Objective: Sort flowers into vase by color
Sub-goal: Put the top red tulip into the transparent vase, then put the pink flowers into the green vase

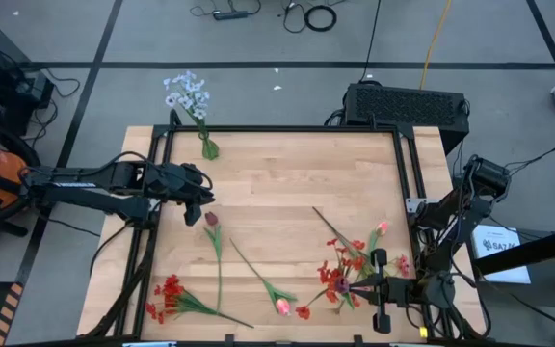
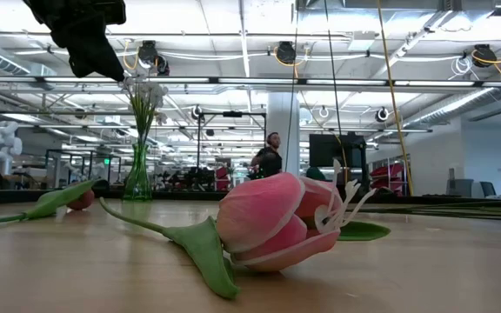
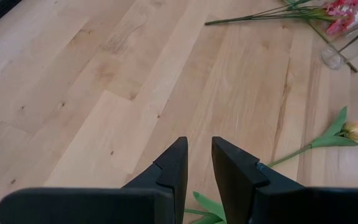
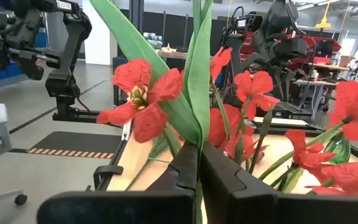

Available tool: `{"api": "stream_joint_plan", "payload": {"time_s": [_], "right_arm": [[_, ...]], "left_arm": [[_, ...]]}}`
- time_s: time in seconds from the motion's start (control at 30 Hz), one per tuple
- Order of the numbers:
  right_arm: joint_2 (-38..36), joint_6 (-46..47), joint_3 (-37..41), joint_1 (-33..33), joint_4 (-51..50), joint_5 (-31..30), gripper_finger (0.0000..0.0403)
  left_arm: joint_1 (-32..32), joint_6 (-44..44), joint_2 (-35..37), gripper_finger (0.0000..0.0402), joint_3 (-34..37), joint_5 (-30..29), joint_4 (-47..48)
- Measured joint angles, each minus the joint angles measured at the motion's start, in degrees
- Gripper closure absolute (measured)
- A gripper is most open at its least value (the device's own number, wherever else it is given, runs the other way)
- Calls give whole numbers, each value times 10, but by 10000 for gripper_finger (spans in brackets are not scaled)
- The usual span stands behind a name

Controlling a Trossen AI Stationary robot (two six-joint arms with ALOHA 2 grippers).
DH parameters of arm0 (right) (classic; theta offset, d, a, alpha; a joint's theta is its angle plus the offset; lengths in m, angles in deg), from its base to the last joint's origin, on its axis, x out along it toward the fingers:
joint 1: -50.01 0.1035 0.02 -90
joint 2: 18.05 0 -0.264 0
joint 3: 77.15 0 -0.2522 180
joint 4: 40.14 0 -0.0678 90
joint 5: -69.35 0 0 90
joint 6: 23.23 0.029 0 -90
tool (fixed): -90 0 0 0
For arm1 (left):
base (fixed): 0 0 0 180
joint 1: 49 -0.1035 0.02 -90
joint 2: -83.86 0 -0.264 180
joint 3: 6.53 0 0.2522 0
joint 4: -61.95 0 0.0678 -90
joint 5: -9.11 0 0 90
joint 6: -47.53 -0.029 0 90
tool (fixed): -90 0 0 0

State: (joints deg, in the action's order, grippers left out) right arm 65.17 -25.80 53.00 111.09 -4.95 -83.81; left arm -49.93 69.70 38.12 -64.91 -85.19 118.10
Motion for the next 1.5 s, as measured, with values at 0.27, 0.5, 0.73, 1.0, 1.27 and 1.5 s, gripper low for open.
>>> {"api": "stream_joint_plan", "payload": {"time_s": [0.27, 0.5, 0.73, 1.0, 1.27, 1.5], "right_arm": [[0, 6, 0, -4, 0, -1, 403], [0, 39, 0, -7, 0, -56, 394], [0, 36, 0, -6, 0, -58, 337], [-8, 34, 0, 15, 0, -58, 301], [-62, 52, 0, 40, -48, -58, 304], [-127, 188, 0, 68, -222, -56, 305]], "left_arm": [[0, 0, 0, 322, 0, 0, 0], [0, 0, 0, 322, 0, 0, 0], [0, 0, 0, 322, 0, 0, 0], [0, 0, 0, 322, 0, 0, 0], [0, 0, 0, 322, 0, 0, 0], [0, 0, 0, 322, 0, 0, 0]]}}
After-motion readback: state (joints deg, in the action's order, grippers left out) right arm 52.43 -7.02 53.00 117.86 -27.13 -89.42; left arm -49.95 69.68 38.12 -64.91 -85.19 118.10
